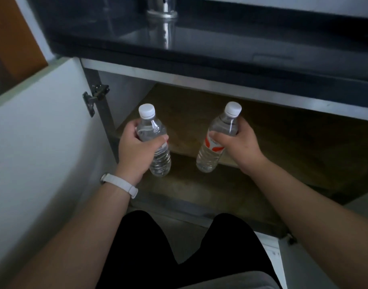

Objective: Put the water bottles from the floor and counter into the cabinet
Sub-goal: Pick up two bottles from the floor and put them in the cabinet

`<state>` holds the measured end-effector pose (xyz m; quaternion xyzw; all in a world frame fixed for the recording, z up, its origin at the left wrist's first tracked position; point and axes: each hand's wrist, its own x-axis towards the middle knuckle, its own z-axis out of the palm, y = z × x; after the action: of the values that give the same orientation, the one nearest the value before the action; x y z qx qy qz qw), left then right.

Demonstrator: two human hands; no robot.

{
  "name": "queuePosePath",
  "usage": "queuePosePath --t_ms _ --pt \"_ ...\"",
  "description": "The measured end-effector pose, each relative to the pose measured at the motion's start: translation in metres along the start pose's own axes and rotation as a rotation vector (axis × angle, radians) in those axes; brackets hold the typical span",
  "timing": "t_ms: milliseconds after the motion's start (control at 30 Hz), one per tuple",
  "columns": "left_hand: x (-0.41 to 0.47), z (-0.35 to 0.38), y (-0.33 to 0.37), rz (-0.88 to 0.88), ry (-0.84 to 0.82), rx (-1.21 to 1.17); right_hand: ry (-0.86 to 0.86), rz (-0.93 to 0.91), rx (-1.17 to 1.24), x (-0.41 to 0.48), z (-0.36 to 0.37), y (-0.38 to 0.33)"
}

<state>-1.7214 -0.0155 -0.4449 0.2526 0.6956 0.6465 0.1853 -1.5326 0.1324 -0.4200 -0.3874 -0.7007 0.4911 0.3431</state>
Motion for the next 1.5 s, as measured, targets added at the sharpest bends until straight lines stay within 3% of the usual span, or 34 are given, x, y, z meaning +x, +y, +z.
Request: queuePosePath --t_ms 600,1167,1500 --pt "0.047 0.061 0.018 0.04 -0.066 -0.015 0.126 0.023 -0.018 0.055 -0.003 0.019" --pt "0.065 0.081 -0.026 0.122 -0.115 0.096 -0.023 0.1 -0.069 0.058 -0.003 0.07" --pt "0.073 0.09 -0.072 0.049 -0.143 0.19 0.02 0.055 -0.058 0.077 0.005 0.091"
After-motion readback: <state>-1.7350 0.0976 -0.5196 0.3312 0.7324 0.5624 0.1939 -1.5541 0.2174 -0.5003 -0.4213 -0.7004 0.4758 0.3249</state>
